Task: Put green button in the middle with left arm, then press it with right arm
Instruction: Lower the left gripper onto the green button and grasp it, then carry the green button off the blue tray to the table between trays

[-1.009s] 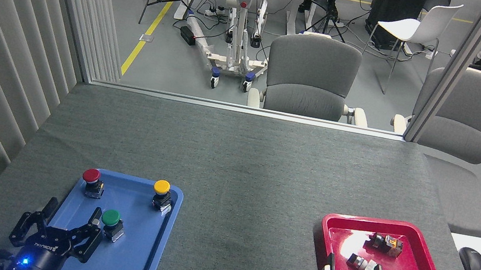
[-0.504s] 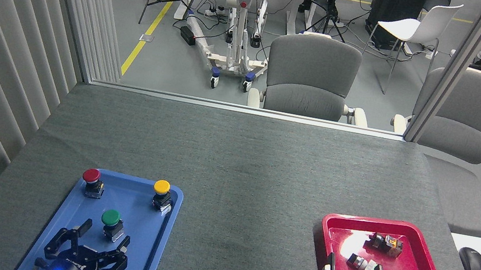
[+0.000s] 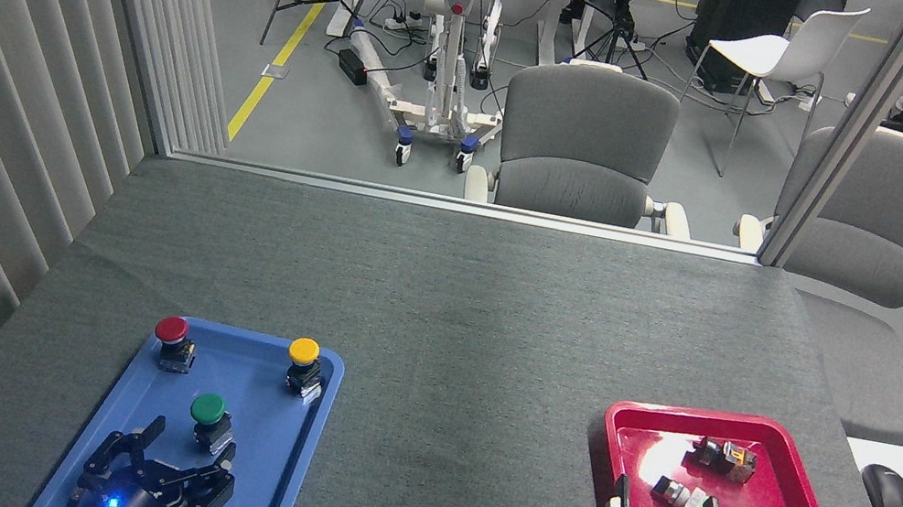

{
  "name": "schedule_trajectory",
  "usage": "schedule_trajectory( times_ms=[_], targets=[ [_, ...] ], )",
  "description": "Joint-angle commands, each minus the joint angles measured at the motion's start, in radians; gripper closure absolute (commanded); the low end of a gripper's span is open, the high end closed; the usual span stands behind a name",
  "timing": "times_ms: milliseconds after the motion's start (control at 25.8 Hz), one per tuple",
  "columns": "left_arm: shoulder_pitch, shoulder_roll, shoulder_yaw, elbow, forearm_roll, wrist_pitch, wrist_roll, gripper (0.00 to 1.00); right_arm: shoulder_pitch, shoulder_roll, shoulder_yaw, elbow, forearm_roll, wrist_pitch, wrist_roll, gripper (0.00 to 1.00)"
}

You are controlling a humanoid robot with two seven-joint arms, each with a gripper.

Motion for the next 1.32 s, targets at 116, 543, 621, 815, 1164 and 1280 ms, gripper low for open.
schedule_trajectory(
  times_ms=[116, 543, 621, 815, 1164, 1280],
  targets=[
    [-0.052, -0.004, 0.0, 0.081, -0.002, -0.003, 0.009, 0.0, -0.007, 0.003, 0.002, 0.0, 0.0, 0.001, 0.002, 0.0],
    [-0.097, -0.004, 0.0, 0.13, 0.001, 0.003, 0.02, 0.43, -0.008, 0.002, 0.002, 0.0, 0.003, 0.014, 0.002, 0.0],
    [-0.101, -0.002, 0.0, 0.143, 0.001, 0.003, 0.02, 0.66, -0.008, 0.002, 0.003, 0.0, 0.003, 0.018, 0.002, 0.0],
    [-0.1, 0.004, -0.002, 0.143, -0.004, -0.011, 0.035, 0.89, -0.005, 0.0, 0.003, 0.0, 0.003, 0.018, 0.002, 0.0],
    [-0.098, -0.008, -0.157, 0.0, 0.003, -0.161, 0.153, 1.0, -0.005, -0.002, 0.002, 0.0, 0.003, 0.017, 0.002, 0.0],
    [-0.152, -0.054, -0.365, 0.011, 0.007, -0.138, 0.147, 1.0, -0.004, 0.0, 0.002, 0.0, 0.003, 0.018, 0.002, 0.0]
  ],
)
